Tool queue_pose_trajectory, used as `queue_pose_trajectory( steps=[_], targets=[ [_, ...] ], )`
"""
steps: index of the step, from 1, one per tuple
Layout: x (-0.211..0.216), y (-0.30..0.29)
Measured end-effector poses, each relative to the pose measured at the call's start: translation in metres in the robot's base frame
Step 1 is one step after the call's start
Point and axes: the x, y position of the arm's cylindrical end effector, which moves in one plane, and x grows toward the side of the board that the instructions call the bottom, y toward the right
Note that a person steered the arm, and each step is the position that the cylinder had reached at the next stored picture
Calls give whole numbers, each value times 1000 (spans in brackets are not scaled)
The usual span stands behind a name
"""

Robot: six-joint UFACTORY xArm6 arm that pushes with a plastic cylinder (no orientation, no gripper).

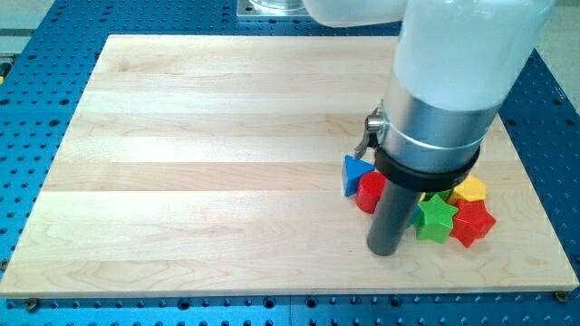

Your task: Move the red star into the green blocks

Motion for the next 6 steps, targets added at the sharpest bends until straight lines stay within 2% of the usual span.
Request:
queue_pose_trajectory(
  steps=[1, 2, 3, 5, 6],
  targets=[
    [8, 6],
    [41, 22],
    [40, 87],
    [-5, 92],
    [24, 105]
  ],
)
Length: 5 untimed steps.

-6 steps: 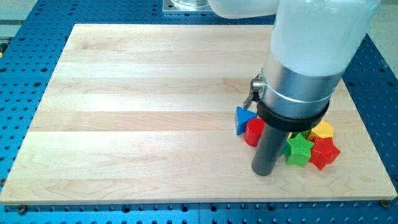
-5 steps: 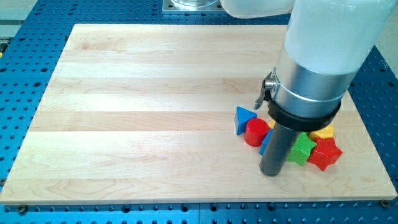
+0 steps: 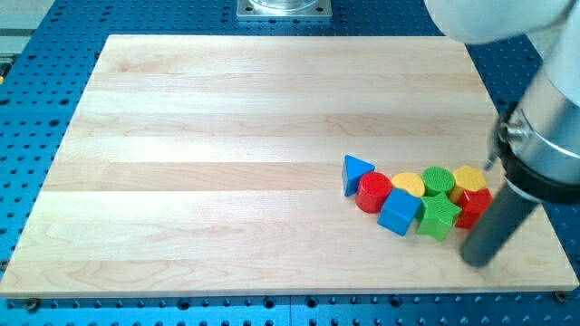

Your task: Move the red star into the green blocks

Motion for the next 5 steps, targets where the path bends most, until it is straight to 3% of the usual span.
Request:
queue_pose_trajectory(
  steps=[1, 2, 4, 5],
  targets=[
    [-5, 36],
    [-41, 48],
    [-61, 3],
    [-61, 15]
  ],
)
